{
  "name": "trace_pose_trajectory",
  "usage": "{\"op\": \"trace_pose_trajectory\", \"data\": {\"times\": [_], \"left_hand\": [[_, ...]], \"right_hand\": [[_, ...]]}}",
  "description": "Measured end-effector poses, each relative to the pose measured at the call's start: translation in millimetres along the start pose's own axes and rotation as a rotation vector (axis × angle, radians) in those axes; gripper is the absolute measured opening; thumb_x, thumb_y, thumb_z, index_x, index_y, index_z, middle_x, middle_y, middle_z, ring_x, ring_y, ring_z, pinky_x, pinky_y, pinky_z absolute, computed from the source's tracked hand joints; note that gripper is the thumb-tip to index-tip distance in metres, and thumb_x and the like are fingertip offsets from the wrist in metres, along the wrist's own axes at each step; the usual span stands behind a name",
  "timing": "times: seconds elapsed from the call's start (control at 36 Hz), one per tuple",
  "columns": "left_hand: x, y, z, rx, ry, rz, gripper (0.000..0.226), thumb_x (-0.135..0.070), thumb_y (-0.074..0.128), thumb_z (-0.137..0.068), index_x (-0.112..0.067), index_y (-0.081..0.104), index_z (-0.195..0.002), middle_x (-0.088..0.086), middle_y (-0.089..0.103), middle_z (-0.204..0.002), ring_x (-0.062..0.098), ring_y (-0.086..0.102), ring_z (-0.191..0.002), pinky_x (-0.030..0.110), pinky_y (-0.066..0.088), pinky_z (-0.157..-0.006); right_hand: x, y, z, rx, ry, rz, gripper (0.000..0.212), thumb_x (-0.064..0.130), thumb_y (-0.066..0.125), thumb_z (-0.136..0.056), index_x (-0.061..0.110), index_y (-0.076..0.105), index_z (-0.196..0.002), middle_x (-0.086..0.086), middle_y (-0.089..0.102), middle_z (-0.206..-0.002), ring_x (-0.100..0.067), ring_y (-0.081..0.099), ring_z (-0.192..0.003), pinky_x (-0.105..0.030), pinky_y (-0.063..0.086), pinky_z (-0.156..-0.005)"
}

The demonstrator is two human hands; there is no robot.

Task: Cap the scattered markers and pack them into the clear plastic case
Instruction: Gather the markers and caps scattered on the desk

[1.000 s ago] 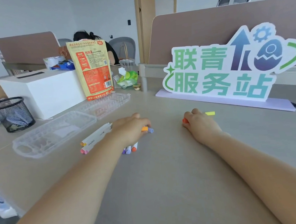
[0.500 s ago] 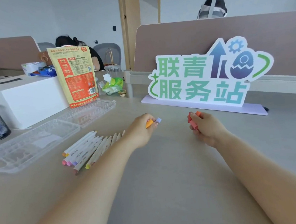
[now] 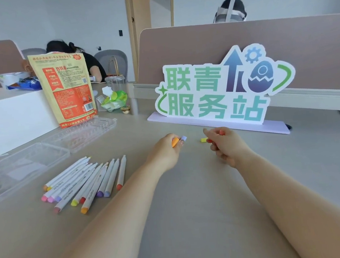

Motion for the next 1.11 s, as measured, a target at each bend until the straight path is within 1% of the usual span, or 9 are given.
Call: {"op": "trace_pose_trajectory", "data": {"times": [0.17,0.25,0.33,0.42,0.53,0.67,0.81,0.89,1.11], "left_hand": [[1,5,-15,-0.031,-0.013,-0.070,0.030,-0.039,0.042,-0.098,-0.013,0.055,-0.103,0.001,0.051,-0.084,0.024,0.048,-0.074,0.032,0.039,-0.067],[2,3,-23,-0.029,-0.017,-0.098,0.030,-0.039,0.042,-0.098,-0.012,0.054,-0.104,0.002,0.051,-0.086,0.024,0.048,-0.074,0.032,0.039,-0.068],[5,-1,-28,-0.019,-0.008,-0.111,0.029,-0.039,0.044,-0.098,-0.012,0.054,-0.104,0.001,0.050,-0.084,0.024,0.048,-0.075,0.033,0.041,-0.069],[9,-10,-31,-0.005,-0.005,-0.125,0.027,-0.038,0.045,-0.097,-0.013,0.053,-0.104,0.001,0.051,-0.085,0.024,0.048,-0.078,0.034,0.042,-0.071],[18,-36,-31,-0.036,0.012,-0.180,0.031,-0.038,0.047,-0.097,-0.009,0.054,-0.104,0.007,0.054,-0.090,0.027,0.049,-0.080,0.036,0.044,-0.073],[42,-91,-26,-0.077,0.005,-0.267,0.021,-0.032,0.048,-0.097,-0.013,0.053,-0.106,0.004,0.051,-0.090,0.022,0.046,-0.078,0.029,0.031,-0.059],[82,-137,-20,0.013,-0.071,-0.363,0.017,-0.035,0.050,-0.096,-0.019,0.051,-0.102,0.001,0.052,-0.091,0.019,0.049,-0.081,0.025,0.032,-0.058],[105,-149,-18,0.053,-0.110,-0.365,0.019,-0.042,0.053,-0.093,-0.023,0.051,-0.095,0.000,0.054,-0.086,0.017,0.052,-0.070,0.026,0.037,-0.055],[141,-158,-31,0.116,-0.070,-0.412,0.010,-0.032,0.059,-0.091,-0.026,0.052,-0.095,0.005,0.059,-0.105,0.024,0.056,-0.093,0.035,0.045,-0.083]], "right_hand": [[-3,-7,-24,-0.144,-0.352,0.833,0.026,0.034,0.048,-0.097,0.021,0.056,-0.118,-0.003,0.053,-0.106,-0.021,0.055,-0.086,-0.031,0.045,-0.072],[-7,-10,-39,-0.111,-0.359,1.044,0.035,0.037,0.043,-0.099,0.026,0.050,-0.131,-0.005,0.046,-0.123,-0.027,0.057,-0.102,-0.035,0.046,-0.080],[-10,-9,-49,-0.053,-0.345,1.155,0.034,0.040,0.044,-0.098,0.025,0.053,-0.126,-0.005,0.045,-0.121,-0.028,0.056,-0.104,-0.035,0.045,-0.082],[-9,-5,-50,-0.050,-0.362,1.216,0.032,0.042,0.041,-0.098,0.015,0.055,-0.108,-0.008,0.045,-0.112,-0.032,0.057,-0.091,-0.037,0.048,-0.075],[-6,12,-45,-0.022,-0.397,1.209,0.034,0.041,0.039,-0.099,0.010,0.051,-0.104,-0.009,0.044,-0.108,-0.033,0.056,-0.083,-0.039,0.049,-0.074],[7,76,-34,0.191,-0.489,1.004,0.027,0.040,0.048,-0.096,0.014,0.051,-0.091,-0.010,0.051,-0.104,-0.026,0.051,-0.089,-0.033,0.041,-0.077],[14,151,-23,0.346,-0.549,0.912,0.015,0.029,0.053,-0.095,0.013,0.054,-0.093,-0.005,0.048,-0.098,-0.020,0.045,-0.084,-0.028,0.033,-0.071],[14,187,-23,0.371,-0.569,0.886,0.018,0.026,0.054,-0.095,0.008,0.057,-0.098,-0.006,0.047,-0.097,-0.021,0.044,-0.083,-0.027,0.033,-0.072],[4,230,-32,0.349,-0.627,0.981,0.023,0.030,0.052,-0.095,0.011,0.056,-0.107,-0.013,0.050,-0.112,-0.031,0.052,-0.102,-0.036,0.041,-0.089]]}}
Point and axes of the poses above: each hand's wrist, its own z-axis away from the middle knuckle, its own y-axis out of the palm, x = y × z, the point moved 2 cm from there along -z, towards the middle knuckle
